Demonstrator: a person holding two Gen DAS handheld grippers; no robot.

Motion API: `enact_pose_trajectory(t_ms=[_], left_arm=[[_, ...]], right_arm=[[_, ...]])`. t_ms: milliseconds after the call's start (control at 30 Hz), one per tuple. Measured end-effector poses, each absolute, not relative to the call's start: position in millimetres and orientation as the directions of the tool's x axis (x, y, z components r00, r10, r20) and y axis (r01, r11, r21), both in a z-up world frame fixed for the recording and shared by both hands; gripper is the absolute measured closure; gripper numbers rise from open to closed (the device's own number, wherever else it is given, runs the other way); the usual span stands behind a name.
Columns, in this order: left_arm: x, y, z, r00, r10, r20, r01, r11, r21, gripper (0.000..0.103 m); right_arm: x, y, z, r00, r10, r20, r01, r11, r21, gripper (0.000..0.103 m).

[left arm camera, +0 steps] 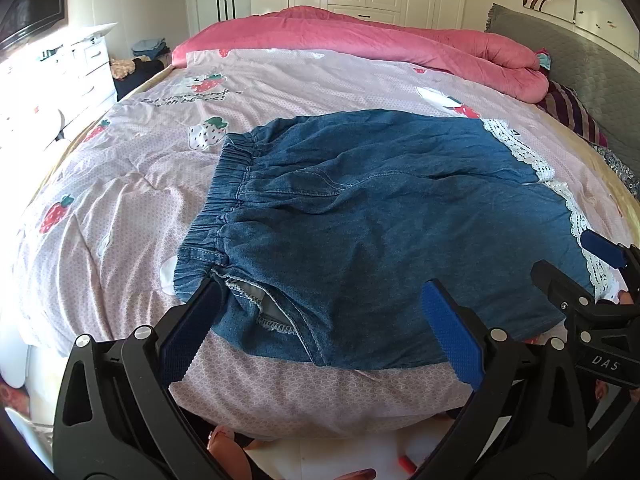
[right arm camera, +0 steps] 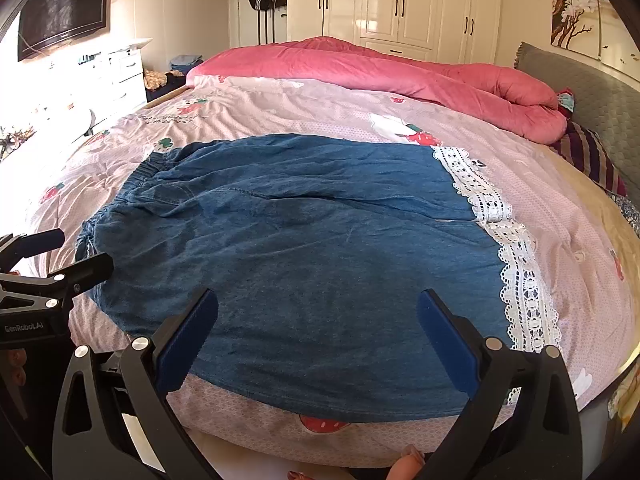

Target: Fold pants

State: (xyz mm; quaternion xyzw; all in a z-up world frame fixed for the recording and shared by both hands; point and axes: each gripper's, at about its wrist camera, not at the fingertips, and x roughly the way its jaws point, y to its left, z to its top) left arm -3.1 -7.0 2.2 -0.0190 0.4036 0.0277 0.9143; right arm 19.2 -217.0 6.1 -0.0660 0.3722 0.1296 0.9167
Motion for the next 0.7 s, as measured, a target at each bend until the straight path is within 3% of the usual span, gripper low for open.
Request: enact_pose_trajectory(t_ms=[700], left_arm=[[18.1, 3.9, -2.4, 0.662, 0.014, -0.750, -0.061, 0.998, -0.035, 0.009]], right_arm=[[52.6, -213.1, -3.7, 0.651, 0.211, -0.730, -0.314, 0.949, -0.006, 0.004]])
